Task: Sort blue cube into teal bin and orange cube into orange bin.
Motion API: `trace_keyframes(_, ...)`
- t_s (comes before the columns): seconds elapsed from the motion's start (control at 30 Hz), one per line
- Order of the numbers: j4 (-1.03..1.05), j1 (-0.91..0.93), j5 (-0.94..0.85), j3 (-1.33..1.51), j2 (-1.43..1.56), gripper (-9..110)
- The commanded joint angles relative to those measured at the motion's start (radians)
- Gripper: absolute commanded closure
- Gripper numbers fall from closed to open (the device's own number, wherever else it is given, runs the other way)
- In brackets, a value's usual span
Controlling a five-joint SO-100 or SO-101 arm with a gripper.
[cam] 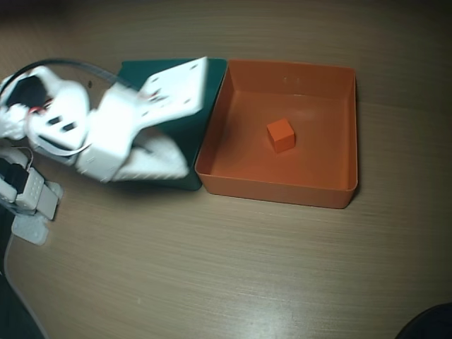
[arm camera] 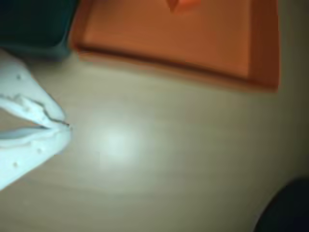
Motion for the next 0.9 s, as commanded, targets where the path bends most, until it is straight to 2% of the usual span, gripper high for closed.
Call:
trace_keyframes(0.0, -0.003, 0.075, -0.009, 0.169, 0.242, 107)
trace_keyframes(0.3, -0.014, 0.187, -0.009, 0.765, 0.75, 107)
trace_keyframes(0.57, 0.0, 0.184, -0.009, 1.204, 1.183, 107)
trace_keyframes(0.7, 0.003, 0.183, -0.011, 1.379, 1.316, 107)
trace_keyframes(0.87, 0.138, 0.183, -0.009, 1.379, 1.348, 107)
